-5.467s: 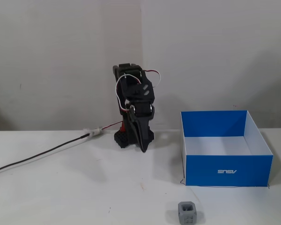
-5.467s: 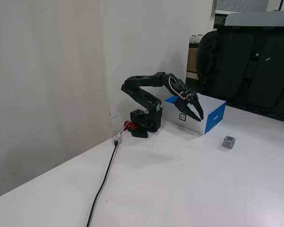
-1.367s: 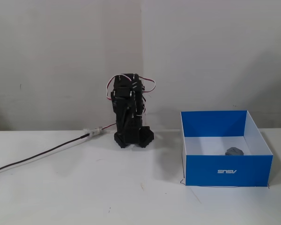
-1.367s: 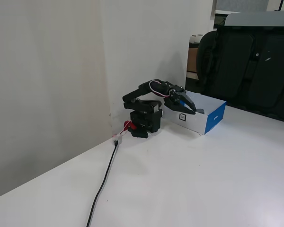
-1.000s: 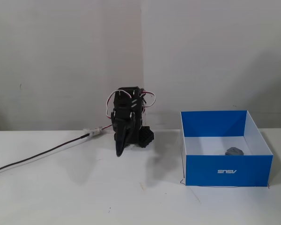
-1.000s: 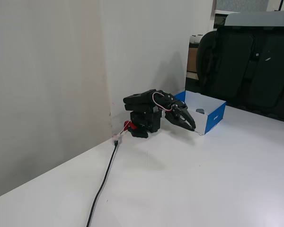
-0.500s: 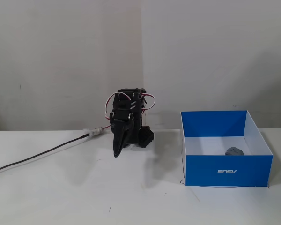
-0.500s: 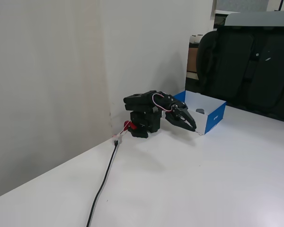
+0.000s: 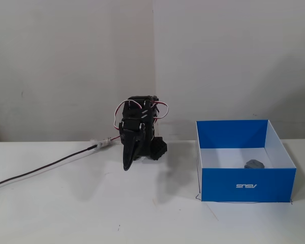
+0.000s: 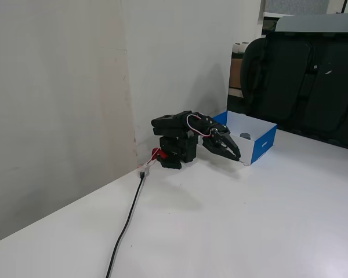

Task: Pick the gray block and keep it in the box.

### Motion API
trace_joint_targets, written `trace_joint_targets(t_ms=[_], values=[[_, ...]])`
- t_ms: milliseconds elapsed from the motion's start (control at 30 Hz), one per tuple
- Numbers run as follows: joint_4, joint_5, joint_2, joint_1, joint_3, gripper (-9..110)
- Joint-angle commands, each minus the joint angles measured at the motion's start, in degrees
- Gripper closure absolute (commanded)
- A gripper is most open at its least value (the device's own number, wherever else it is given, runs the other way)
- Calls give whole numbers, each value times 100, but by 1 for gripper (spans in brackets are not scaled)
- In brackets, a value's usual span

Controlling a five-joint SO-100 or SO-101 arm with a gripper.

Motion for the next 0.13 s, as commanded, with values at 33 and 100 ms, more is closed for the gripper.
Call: trace_joint_targets(t_ms=[33,100], values=[[-141,-44,914,88,53,101],[-141,-44,914,88,53,101]])
